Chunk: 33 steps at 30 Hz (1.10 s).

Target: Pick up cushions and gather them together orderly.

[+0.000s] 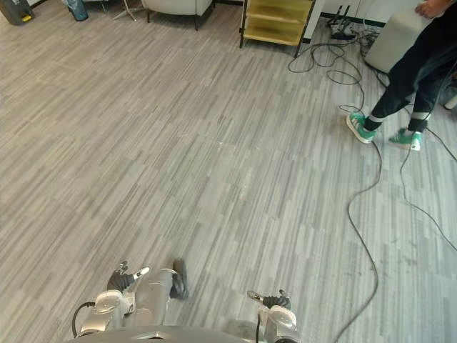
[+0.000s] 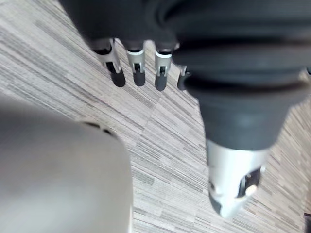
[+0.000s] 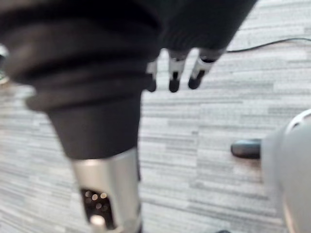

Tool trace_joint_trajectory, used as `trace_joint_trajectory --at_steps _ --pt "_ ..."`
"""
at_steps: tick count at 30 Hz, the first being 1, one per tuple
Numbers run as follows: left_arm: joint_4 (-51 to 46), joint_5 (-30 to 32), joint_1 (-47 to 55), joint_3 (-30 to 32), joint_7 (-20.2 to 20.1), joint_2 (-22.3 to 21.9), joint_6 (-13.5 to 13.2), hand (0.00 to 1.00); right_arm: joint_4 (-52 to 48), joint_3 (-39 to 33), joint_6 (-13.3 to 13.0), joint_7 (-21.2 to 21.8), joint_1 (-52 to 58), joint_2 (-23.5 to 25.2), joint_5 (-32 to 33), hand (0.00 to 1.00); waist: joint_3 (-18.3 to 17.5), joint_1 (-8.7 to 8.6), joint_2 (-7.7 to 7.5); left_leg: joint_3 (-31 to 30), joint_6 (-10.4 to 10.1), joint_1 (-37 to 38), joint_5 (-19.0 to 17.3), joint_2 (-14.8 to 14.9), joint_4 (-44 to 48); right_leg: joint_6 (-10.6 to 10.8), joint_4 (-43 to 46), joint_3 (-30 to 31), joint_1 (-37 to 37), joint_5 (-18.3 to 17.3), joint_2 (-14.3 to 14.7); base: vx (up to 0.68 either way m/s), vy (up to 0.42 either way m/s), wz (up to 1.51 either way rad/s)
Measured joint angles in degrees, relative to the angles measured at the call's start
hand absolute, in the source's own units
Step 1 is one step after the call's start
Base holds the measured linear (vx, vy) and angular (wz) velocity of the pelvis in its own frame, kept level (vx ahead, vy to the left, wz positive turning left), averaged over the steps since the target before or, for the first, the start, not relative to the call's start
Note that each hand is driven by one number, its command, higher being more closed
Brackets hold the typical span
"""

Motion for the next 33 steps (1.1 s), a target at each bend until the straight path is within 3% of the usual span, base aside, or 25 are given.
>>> trace_joint_trajectory --at_steps 1,2,3,4,5,6,7,9,10,11,12,14,15,17,19,20,21,23,24,25,26,27,30,32,33 --pt "0.1 0.0 0.0 0.0 0.0 0.2 0.0 0.00 0.0 0.0 0.0 0.0 -0.5 0.2 0.0 0.00 0.1 -0.27 0.04 -0.1 0.7 -0.5 -0.9 0.6 2.1 -0.7 -1.3 0.9 0.5 1.6 0.8 0.56 0.150 -0.07" --pt "-0.3 -0.9 -0.1 1.3 -0.2 0.6 -0.6 0.00 -0.1 0.0 -0.1 0.0 -1.3 0.8 0.0 0.00 0.3 0.38 0.16 0.2 -0.5 -4.4 -3.6 3.0 11.5 -1.2 -3.1 1.9 2.1 6.4 2.1 0.47 0.175 -0.09" --pt "-0.1 -0.7 -0.8 2.5 -0.1 1.2 -1.5 0.00 0.2 -0.3 0.0 -0.1 -1.6 0.5 0.0 0.00 -0.4 1.17 0.01 -1.1 -2.3 -8.3 -7.5 2.3 14.7 0.7 -2.0 3.2 3.4 7.2 1.5 0.45 0.198 -0.12" --pt "0.2 -0.6 -0.2 2.5 -0.1 1.2 -1.3 0.00 0.2 -0.3 0.0 0.0 -1.2 0.3 -0.1 0.00 -1.1 1.09 0.27 -1.7 -1.6 -7.3 -7.0 1.6 9.7 1.4 -0.7 3.9 3.1 6.7 1.2 0.44 0.277 -0.31" --pt "0.6 -1.3 1.5 2.6 -0.2 1.2 -1.1 0.00 0.2 -0.2 -0.1 0.0 -0.8 -0.2 -0.3 0.00 -1.6 1.32 0.15 -2.0 3.7 -6.0 -6.1 0.6 8.4 4.0 4.1 5.9 2.9 4.0 0.7 0.36 0.225 -0.35" --pt "1.3 -1.2 1.6 2.6 0.0 2.4 -0.9 0.00 0.3 0.1 -0.3 0.1 -0.5 0.2 -0.6 0.00 -2.2 1.21 -1.45 -0.9 3.4 -5.3 -7.7 -0.7 9.0 5.3 8.7 6.4 1.6 2.3 -1.0 0.45 0.251 -0.25" --pt "3.0 -1.2 1.7 2.1 0.0 3.8 -0.8 0.00 0.7 -0.1 -0.4 0.1 -0.2 0.2 -0.6 0.00 -3.2 0.78 -2.90 -0.3 3.7 -4.6 -9.4 -2.7 9.0 7.2 18.0 7.0 -2.4 1.0 -3.3 0.37 0.150 0.09" --pt "5.0 -1.2 1.8 1.0 -0.1 5.4 0.2 0.00 1.3 -0.1 -0.1 0.2 0.4 0.0 -0.6 0.00 -3.1 -0.55 -4.29 0.8 4.1 -1.0 -12.5 -5.3 9.1 13.9 41.7 11.8 -12.2 3.9 -4.1 0.44 0.144 0.08" --pt "5.7 -1.2 2.1 0.5 0.0 5.7 0.6 0.00 1.3 -0.1 0.0 0.3 1.3 0.1 -0.5 0.00 -2.9 -0.68 -4.21 0.9 3.9 1.5 -14.1 -6.0 9.1 14.9 50.8 11.3 -15.7 5.8 -4.2 0.39 0.120 -0.04" --pt "5.7 -1.2 2.4 0.0 -0.1 5.8 0.9 0.00 1.2 -0.1 0.0 0.4 1.9 0.2 -0.6 0.00 -2.8 -0.81 -4.14 0.8 4.0 3.0 -14.8 -6.3 9.0 14.1 54.6 10.3 -17.1 6.2 -4.5 0.38 0.127 -0.06" --pt "5.5 -1.2 3.1 -0.6 -0.1 5.9 1.0 0.00 0.8 -0.8 -0.1 0.6 3.0 0.7 0.2 0.00 -2.6 -1.16 -3.88 0.8 3.8 6.7 -16.2 -6.9 8.1 10.2 60.5 6.0 -19.6 6.1 -6.1 0.38 0.124 -0.06" --pt "5.5 -1.2 3.8 -1.2 -0.1 5.9 1.1 0.00 -1.0 -0.8 -0.2 0.6 3.0 0.6 -0.5 0.00 -2.5 -2.07 -3.15 0.8 3.5 13.5 -17.4 -7.1 4.2 3.7 62.2 -0.6 -23.5 3.3 -7.0 0.41 0.118 -0.15" --pt "5.6 -1.1 4.3 -1.3 -0.1 5.9 1.1 0.00 -1.1 -0.7 -0.4 0.6 3.1 0.7 -0.5 0.00 -2.3 -2.18 -2.53 0.9 3.5 15.0 -17.3 -7.0 2.7 3.4 60.6 -2.5 -24.8 2.2 -6.8 0.39 0.078 -0.06" --pt "5.6 -0.7 4.1 -1.2 -0.1 6.0 1.2 0.00 -1.2 -0.8 -0.6 0.6 2.6 0.7 -0.5 0.00 -2.3 -2.90 -2.79 0.5 3.6 19.8 -17.0 -6.9 -0.4 3.1 51.8 -7.0 -27.9 -1.1 -6.4 0.38 0.018 0.12" --pt "5.5 -0.7 3.6 -1.3 -0.1 5.8 1.2 0.00 -1.4 -1.1 -0.6 0.7 2.2 0.7 -0.5 0.00 -2.2 -3.03 -2.57 0.1 3.1 22.6 -17.3 -6.6 -3.0 2.6 41.7 -7.8 -30.1 -1.8 -4.7 0.33 -0.009 0.07" --pt "5.5 -0.5 3.4 -1.3 -0.1 5.5 1.2 0.00 -1.8 -1.4 -0.6 1.1 2.1 0.8 -0.5 0.00 -2.0 -3.25 -2.09 -0.4 2.5 24.6 -17.6 -6.0 -4.9 2.0 28.2 -7.4 -30.8 0.4 -2.2 0.43 -0.024 0.14" --pt "5.7 -0.1 3.3 -1.3 -0.2 5.5 1.2 0.00 -1.9 -1.4 -0.6 1.4 2.1 0.9 -0.4 0.00 -2.0 -3.63 -2.22 -1.2 1.7 26.3 -17.9 -5.9 -6.9 2.4 13.6 -5.8 -31.3 5.8 -0.4 0.45 -0.041 0.20" --pt "6.1 1.0 3.0 -1.2 -0.2 5.8 1.2 0.00 -1.9 -1.9 -0.6 1.8 2.1 1.1 -0.4 0.00 -1.9 -3.90 -2.67 -2.5 0.7 28.1 -18.3 -6.5 -8.6 3.4 3.4 -2.9 -31.9 11.2 0.3 0.47 -0.113 0.41" --pt "7.1 1.7 3.2 -1.1 -0.1 5.8 1.1 0.00 -2.2 -2.7 -0.5 1.7 2.3 0.9 -0.4 0.00 -1.6 -4.52 -2.76 -4.5 -1.2 30.6 -19.4 -6.7 -9.6 2.8 0.4 -0.6 -31.8 13.8 -0.1 0.49 -0.172 0.70" --pt "7.3 1.8 3.6 -1.0 -0.1 5.8 1.1 0.00 -2.3 -2.7 -0.4 1.7 2.8 0.9 -0.4 0.00 -1.8 -4.82 -2.91 -6.0 -2.8 32.7 -20.4 -6.6 -10.1 1.6 1.0 0.3 -31.5 15.0 -0.2 0.54 -0.227 0.74" --pt "7.4 1.9 3.6 -1.0 -0.2 5.4 1.1 0.00 -2.3 -2.9 -0.4 1.7 2.9 0.9 -0.5 0.00 -1.9 -4.93 -2.71 -7.2 -3.9 33.8 -21.1 -5.8 -10.0 0.2 2.7 0.9 -31.4 18.7 0.2 0.61 -0.260 0.71" --pt "7.6 2.8 3.5 -0.9 -0.2 4.6 0.9 0.00 -2.4 -3.0 -0.2 1.8 3.0 0.2 -0.5 0.00 -2.5 -5.07 -1.75 -9.3 -4.8 34.3 -21.7 -4.0 -9.0 -0.9 7.3 0.2 -32.3 20.3 0.8 0.73 -0.330 0.64" --pt "8.5 3.0 3.5 -0.5 -0.2 2.7 0.7 0.00 -2.3 -3.6 -0.4 1.9 2.6 -1.4 -0.5 0.00 -3.1 -4.42 1.81 -12.7 -6.0 30.5 -21.2 0.8 2.7 -3.3 14.5 -2.6 -32.4 15.1 3.5 0.59 -0.269 0.28" --pt "8.8 3.0 3.5 0.7 -0.3 2.5 0.7 0.00 -2.1 -3.6 -0.4 1.8 2.6 -1.6 -0.5 0.00 -3.2 -4.51 2.72 -14.0 -6.7 27.1 -17.1 2.4 12.9 -3.8 14.8 -3.4 -29.6 12.2 4.9 0.53 -0.218 0.08" --pt "8.9 3.0 3.5 1.8 -0.4 2.0 0.7 0.00 -2.1 -3.5 -0.3 1.8 2.7 -1.5 -0.5 0.00 -2.9 -4.87 3.17 -14.4 -6.5 24.0 -10.9 3.3 22.1 -4.0 14.0 -4.1 -26.2 10.4 5.5 0.48 -0.168 0.11"
